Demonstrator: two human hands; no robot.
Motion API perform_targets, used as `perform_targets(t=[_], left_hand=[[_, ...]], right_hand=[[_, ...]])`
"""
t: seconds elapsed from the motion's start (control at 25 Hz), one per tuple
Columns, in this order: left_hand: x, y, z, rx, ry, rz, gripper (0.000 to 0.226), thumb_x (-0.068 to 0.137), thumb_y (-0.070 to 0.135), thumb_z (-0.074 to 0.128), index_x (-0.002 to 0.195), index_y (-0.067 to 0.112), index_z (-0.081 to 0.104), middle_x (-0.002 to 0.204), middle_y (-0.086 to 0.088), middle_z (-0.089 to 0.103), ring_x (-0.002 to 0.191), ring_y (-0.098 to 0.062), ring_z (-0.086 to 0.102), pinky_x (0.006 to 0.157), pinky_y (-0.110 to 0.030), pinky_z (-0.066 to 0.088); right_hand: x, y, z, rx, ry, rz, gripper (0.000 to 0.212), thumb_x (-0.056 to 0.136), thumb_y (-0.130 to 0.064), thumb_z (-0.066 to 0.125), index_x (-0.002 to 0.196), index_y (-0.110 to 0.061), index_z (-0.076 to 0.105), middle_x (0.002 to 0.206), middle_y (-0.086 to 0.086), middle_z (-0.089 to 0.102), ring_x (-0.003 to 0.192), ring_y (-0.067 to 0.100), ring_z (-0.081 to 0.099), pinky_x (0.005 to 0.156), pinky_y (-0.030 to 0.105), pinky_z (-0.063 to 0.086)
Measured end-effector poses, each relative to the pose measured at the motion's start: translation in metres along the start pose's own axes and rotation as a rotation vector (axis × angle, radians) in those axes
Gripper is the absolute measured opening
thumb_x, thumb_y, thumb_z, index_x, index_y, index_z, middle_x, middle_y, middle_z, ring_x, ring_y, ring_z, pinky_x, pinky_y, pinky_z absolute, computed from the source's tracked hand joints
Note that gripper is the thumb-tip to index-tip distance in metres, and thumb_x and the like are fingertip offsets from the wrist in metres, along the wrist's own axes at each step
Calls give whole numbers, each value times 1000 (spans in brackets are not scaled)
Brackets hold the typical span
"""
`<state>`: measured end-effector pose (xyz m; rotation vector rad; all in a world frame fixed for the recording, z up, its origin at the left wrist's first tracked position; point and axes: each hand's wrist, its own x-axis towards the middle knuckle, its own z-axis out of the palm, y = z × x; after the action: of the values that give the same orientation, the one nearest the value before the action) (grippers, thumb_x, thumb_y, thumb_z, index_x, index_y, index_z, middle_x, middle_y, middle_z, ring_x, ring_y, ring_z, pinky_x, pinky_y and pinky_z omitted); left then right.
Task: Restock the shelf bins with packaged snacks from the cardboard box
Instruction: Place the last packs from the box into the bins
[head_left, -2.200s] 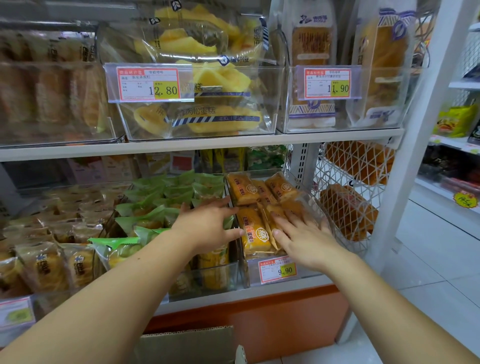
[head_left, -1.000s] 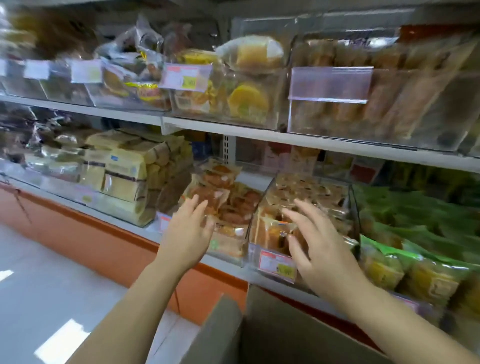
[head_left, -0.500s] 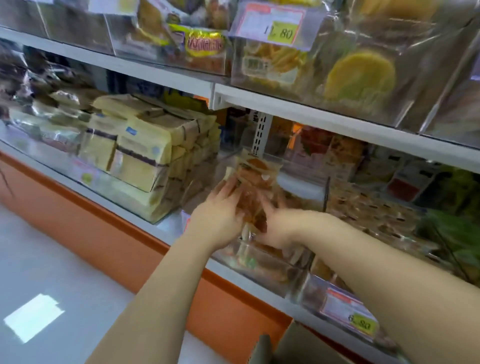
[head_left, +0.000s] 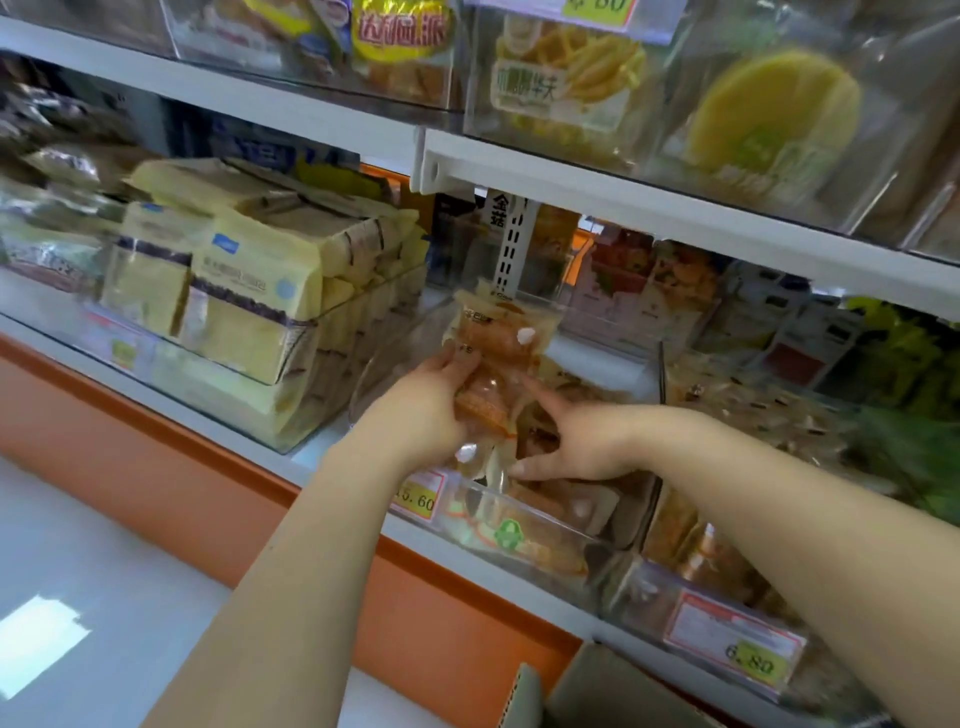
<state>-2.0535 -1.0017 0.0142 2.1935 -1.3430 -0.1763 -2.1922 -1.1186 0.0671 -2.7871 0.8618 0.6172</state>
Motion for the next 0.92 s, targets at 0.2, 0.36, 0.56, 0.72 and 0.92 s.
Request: perform_targets(t=[0.2,0.36,0.56,0.72,0.92], left_hand=[[-33,-12,-42,27,385,79,49,94,15,55,142,27,50,145,4,51,132,-16,47,107,-26,34],[-42,-26,-39,105,425,83,56,93,26,60,147,30,42,154,7,39,141,-13,35,114,-32,29],[-49,-41,-24,36,297,-34,68,97,34,55,154,35,19,162,9,18,146,-13,26,113,-34,30],[-44,-43,-20,6,276,-31,65,98,33,52,153,37,20,163,7,16,146,-16,26,113,-36,32],[-35,-42,-12,22,228,-13,57,99,38,48,150,42,25,165,5,4,149,-19,17,115,-38,30]], right_hand=[[-27,-13,-3,-8,241,-164,49,97,-42,51,144,-31,41,147,-6,46,131,16,46,104,26,38],[-22,-32,15,75,152,-171,51,99,-32,48,148,-30,35,150,-2,42,134,18,42,105,26,37],[-23,-42,28,161,178,-165,50,101,-28,44,149,-29,33,153,-3,37,139,16,36,108,23,31],[-26,-34,9,223,345,-103,41,96,-35,52,137,-34,50,135,-5,56,105,11,58,87,25,47],[-11,-32,4,323,403,-16,58,95,-28,56,148,-27,33,142,1,50,118,18,55,89,23,42]])
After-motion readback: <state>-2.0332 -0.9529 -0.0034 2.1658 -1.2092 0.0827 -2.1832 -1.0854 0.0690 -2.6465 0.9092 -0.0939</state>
